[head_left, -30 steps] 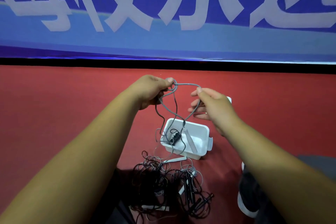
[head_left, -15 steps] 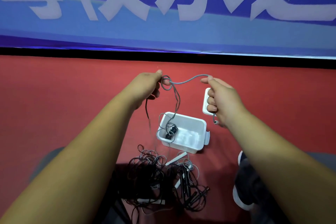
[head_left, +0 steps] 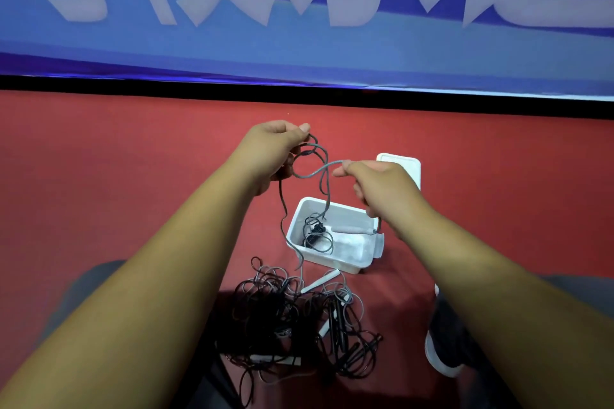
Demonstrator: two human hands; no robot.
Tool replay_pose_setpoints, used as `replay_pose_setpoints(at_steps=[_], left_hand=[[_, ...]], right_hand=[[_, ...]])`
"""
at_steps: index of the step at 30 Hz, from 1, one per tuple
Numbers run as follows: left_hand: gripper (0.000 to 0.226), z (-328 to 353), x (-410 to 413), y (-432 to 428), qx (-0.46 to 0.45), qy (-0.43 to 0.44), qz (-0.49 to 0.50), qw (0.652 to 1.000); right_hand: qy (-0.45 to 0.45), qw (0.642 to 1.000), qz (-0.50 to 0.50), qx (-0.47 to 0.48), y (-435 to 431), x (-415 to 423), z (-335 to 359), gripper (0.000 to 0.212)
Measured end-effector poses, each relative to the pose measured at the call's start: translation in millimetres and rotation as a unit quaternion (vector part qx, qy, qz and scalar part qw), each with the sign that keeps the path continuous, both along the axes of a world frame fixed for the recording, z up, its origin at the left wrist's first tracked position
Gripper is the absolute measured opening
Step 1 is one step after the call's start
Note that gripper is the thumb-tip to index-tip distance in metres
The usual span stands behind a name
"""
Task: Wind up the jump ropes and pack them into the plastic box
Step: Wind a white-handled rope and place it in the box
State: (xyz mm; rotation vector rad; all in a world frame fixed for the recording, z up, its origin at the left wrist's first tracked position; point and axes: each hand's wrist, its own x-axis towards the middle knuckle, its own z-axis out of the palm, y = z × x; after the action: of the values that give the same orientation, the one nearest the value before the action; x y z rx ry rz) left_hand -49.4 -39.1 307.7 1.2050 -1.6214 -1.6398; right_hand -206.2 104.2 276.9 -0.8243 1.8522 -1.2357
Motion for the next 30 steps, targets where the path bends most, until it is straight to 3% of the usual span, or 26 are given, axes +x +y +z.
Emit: replay_pose_setpoints(at_steps=[4, 9, 12, 17, 23, 30], left_hand=[[0.031, -6, -3, 0, -0.013, -0.055, 0.047, 0.997], [0.029, -8, -7, 6, 0.048, -0.037, 0.054, 0.997], [0.026, -7, -11, 10, 0.074, -0.019, 0.069, 0.995], [0.026, -1, -12, 15, 0.079, -0.003, 0.037, 0.996], [0.021, 2, -10, 20, 0.088, 0.020, -0.034, 0.995], [0.014, 3, -6, 19, 0.143, 0.017, -0.059, 0.988]], right_hand=[[-0.251, 0.961, -0.099, -0.066, -7, -1, -13, 0.028], [-0.370, 0.917, -0.110, -0.097, -8, -1, -8, 0.028], [-0.349, 0.933, -0.055, -0.063, -5, 6, -8, 0.029], [-0.233, 0.972, 0.019, -0.002, -3, 18, -12, 0.024], [-0.233, 0.972, 0.002, 0.016, -7, 16, -13, 0.036], [-0.137, 0.989, 0.049, 0.027, -5, 13, -3, 0.037]])
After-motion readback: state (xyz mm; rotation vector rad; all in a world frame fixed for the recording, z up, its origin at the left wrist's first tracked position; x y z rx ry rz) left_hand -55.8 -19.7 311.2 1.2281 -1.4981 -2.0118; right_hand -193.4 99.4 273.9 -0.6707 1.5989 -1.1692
